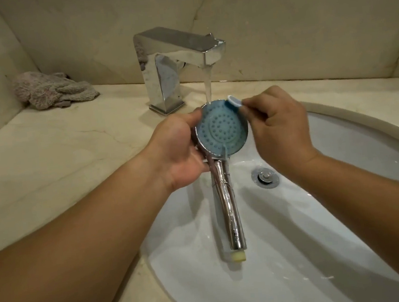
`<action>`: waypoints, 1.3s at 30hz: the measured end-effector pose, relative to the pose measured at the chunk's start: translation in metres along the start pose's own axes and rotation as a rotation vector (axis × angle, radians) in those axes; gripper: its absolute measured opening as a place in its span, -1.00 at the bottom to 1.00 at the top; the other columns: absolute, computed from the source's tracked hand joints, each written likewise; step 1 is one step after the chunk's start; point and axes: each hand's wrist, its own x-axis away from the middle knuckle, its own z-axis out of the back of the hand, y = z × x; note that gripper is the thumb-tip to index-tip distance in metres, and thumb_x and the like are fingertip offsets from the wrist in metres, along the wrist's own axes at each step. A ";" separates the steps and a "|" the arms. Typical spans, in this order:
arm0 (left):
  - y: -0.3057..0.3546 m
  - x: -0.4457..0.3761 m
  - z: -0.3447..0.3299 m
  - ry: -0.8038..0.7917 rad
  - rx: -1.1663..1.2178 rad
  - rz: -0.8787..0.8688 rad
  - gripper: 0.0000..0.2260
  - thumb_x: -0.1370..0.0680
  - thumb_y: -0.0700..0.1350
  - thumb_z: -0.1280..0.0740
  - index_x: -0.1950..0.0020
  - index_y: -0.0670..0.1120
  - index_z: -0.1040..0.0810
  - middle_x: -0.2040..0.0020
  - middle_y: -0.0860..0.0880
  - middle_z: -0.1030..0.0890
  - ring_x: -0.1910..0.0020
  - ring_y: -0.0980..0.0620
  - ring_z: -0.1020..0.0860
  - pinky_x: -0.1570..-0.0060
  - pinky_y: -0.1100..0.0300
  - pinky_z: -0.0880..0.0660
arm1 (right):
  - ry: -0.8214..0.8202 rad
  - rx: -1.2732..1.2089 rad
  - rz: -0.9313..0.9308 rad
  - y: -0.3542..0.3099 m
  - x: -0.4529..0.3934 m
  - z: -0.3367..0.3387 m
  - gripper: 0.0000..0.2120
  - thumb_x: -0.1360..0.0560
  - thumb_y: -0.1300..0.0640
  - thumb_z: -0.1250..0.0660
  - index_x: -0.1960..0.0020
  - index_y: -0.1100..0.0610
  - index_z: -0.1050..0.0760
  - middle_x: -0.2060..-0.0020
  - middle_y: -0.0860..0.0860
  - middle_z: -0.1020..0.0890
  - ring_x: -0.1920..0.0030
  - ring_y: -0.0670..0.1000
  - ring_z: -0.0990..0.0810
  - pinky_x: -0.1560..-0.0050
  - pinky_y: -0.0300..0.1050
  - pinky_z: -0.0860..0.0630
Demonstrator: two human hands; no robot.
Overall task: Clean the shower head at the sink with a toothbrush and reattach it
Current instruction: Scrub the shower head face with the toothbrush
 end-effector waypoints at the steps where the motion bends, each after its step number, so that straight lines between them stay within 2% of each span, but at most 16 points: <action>1: 0.000 0.000 0.000 0.001 -0.001 0.005 -0.63 -0.71 0.04 -0.14 -0.30 -0.09 -0.64 -0.17 -0.12 -0.73 -0.13 -0.12 -0.69 -0.17 -0.13 -0.57 | -0.013 0.012 0.069 -0.005 0.006 -0.001 -0.88 -0.51 0.14 -0.39 0.06 0.19 -0.65 0.22 0.03 -0.52 0.25 0.01 -0.47 0.30 -0.26 -0.35; 4: 0.002 0.002 -0.002 0.006 0.006 0.020 -0.58 -0.73 0.08 -0.08 -0.34 -0.10 -0.61 -0.21 -0.13 -0.71 -0.08 -0.10 -0.69 -0.13 -0.09 -0.58 | -0.094 -0.005 0.274 -0.017 0.023 -0.014 -0.92 -0.47 0.22 -0.41 0.11 0.24 -0.64 0.23 0.10 -0.57 0.31 0.09 -0.53 0.35 -0.19 -0.43; 6: 0.003 0.002 0.000 0.006 0.010 0.000 -0.59 -0.73 0.08 -0.08 -0.36 -0.09 -0.60 -0.21 -0.13 -0.71 -0.15 -0.12 -0.69 -0.18 -0.12 -0.56 | -0.035 0.008 0.217 -0.008 0.011 -0.011 -0.89 -0.50 0.19 -0.40 0.09 0.24 -0.64 0.23 0.11 -0.56 0.30 0.10 -0.53 0.36 -0.15 -0.44; 8: 0.002 0.002 -0.001 0.005 0.004 0.002 -0.59 -0.73 0.09 -0.08 -0.38 -0.07 -0.59 -0.21 -0.12 -0.71 -0.20 -0.14 -0.68 -0.22 -0.16 -0.54 | 0.018 0.019 0.150 0.002 0.003 -0.001 -0.88 -0.52 0.17 -0.39 0.05 0.22 -0.65 0.22 0.09 -0.56 0.28 0.07 -0.52 0.32 -0.20 -0.39; 11: 0.002 0.003 -0.002 0.013 0.005 0.019 -0.56 -0.73 0.11 -0.06 -0.37 -0.10 -0.58 -0.23 -0.13 -0.70 -0.09 -0.09 -0.70 -0.01 -0.06 -0.59 | -0.084 0.066 0.317 -0.006 0.024 -0.006 -0.93 -0.48 0.26 -0.43 0.07 0.26 -0.64 0.22 0.12 -0.58 0.29 0.11 -0.54 0.30 -0.24 -0.36; 13: 0.003 0.004 -0.002 0.014 0.012 0.008 -0.55 -0.74 0.11 -0.04 -0.38 -0.10 -0.57 -0.23 -0.14 -0.70 -0.04 -0.08 -0.71 0.04 -0.02 -0.61 | -0.113 0.039 0.377 -0.007 0.026 -0.010 -0.93 -0.47 0.28 -0.42 0.08 0.27 -0.64 0.22 0.13 -0.58 0.30 0.12 -0.54 0.32 -0.22 -0.40; 16: 0.003 0.004 -0.001 0.015 0.025 -0.017 -0.59 -0.76 0.08 -0.04 -0.39 -0.07 -0.56 -0.19 -0.13 -0.72 -0.13 -0.13 -0.71 -0.06 -0.12 -0.61 | 0.008 0.019 0.236 0.003 0.009 -0.004 -0.89 -0.51 0.20 -0.39 0.05 0.24 -0.64 0.21 0.09 -0.57 0.28 0.03 -0.51 0.33 -0.19 -0.43; 21: 0.002 0.004 -0.003 0.042 0.012 -0.031 -0.60 -0.75 0.08 -0.06 -0.40 -0.09 -0.53 -0.21 -0.14 -0.71 -0.17 -0.16 -0.69 -0.10 -0.14 -0.60 | -0.075 0.013 0.398 0.001 0.024 -0.009 -0.92 -0.49 0.26 -0.40 0.09 0.28 -0.63 0.23 0.14 -0.59 0.31 0.13 -0.55 0.37 -0.11 -0.50; 23: 0.002 0.002 -0.002 0.046 0.023 -0.053 -0.62 -0.75 0.07 -0.09 -0.41 -0.07 -0.53 -0.20 -0.12 -0.72 -0.16 -0.17 -0.70 -0.12 -0.20 -0.59 | -0.019 0.016 0.296 0.005 0.015 -0.006 -0.87 -0.53 0.20 -0.36 0.07 0.26 -0.62 0.22 0.11 -0.57 0.30 0.06 -0.51 0.36 -0.14 -0.46; 25: 0.002 0.001 0.000 0.059 0.028 -0.067 -0.65 -0.74 0.06 -0.12 -0.39 -0.06 -0.54 -0.17 -0.11 -0.73 -0.11 -0.17 -0.72 -0.04 -0.21 -0.62 | 0.002 0.003 0.232 0.009 0.011 -0.001 -0.85 -0.55 0.18 -0.33 0.05 0.26 -0.60 0.21 0.10 -0.54 0.29 0.01 -0.45 0.33 -0.19 -0.38; 27: 0.002 0.000 0.000 0.075 0.020 -0.073 -0.67 -0.74 0.04 -0.15 -0.37 -0.08 -0.55 -0.14 -0.11 -0.74 -0.08 -0.17 -0.73 0.02 -0.22 -0.64 | -0.072 0.019 0.283 0.007 0.022 -0.003 -0.84 -0.56 0.18 -0.30 0.07 0.27 -0.55 0.21 0.11 -0.52 0.29 0.03 -0.44 0.35 -0.16 -0.37; 29: 0.002 0.000 0.001 0.077 0.008 -0.081 -0.68 -0.74 0.02 -0.15 -0.38 -0.09 -0.55 -0.15 -0.12 -0.74 -0.10 -0.19 -0.72 -0.05 -0.29 -0.62 | -0.118 0.016 0.316 0.003 0.029 -0.006 -0.83 -0.57 0.18 -0.25 0.08 0.28 -0.51 0.20 0.12 -0.50 0.30 0.06 -0.43 0.40 -0.08 -0.41; 31: 0.002 0.000 0.002 0.073 0.001 -0.091 -0.68 -0.74 0.01 -0.14 -0.38 -0.07 -0.55 -0.17 -0.12 -0.73 -0.12 -0.19 -0.71 -0.12 -0.35 -0.58 | -0.099 0.024 0.268 0.002 0.024 -0.006 -0.86 -0.57 0.17 -0.25 0.06 0.25 -0.49 0.19 0.07 -0.48 0.29 0.04 -0.41 0.40 -0.03 -0.43; 34: 0.003 0.000 0.002 0.062 -0.002 -0.105 -0.68 -0.74 0.03 -0.13 -0.36 -0.04 -0.57 -0.15 -0.11 -0.74 -0.09 -0.17 -0.72 -0.07 -0.29 -0.62 | -0.105 0.033 0.227 0.000 0.018 -0.005 -0.87 -0.57 0.12 -0.26 0.04 0.19 -0.47 0.18 0.00 -0.45 0.27 -0.02 -0.38 0.36 -0.06 -0.41; 37: 0.003 0.004 -0.002 0.032 -0.049 -0.136 -0.73 -0.69 0.02 -0.26 -0.34 -0.03 -0.57 -0.11 -0.08 -0.75 -0.05 -0.12 -0.74 -0.06 -0.25 -0.63 | -0.122 0.019 0.227 -0.002 0.017 -0.004 -0.84 -0.58 0.08 -0.25 0.05 0.19 -0.47 0.19 0.00 -0.46 0.26 -0.03 -0.38 0.33 -0.09 -0.38; 39: 0.001 0.004 -0.001 0.023 -0.076 -0.160 -0.72 -0.65 -0.08 -0.35 -0.36 -0.03 -0.54 -0.13 -0.09 -0.74 -0.08 -0.13 -0.73 -0.09 -0.28 -0.62 | -0.099 0.024 0.192 0.001 0.009 -0.001 -0.85 -0.58 0.10 -0.28 0.07 0.20 -0.48 0.21 -0.02 -0.43 0.27 -0.04 -0.36 0.34 -0.16 -0.32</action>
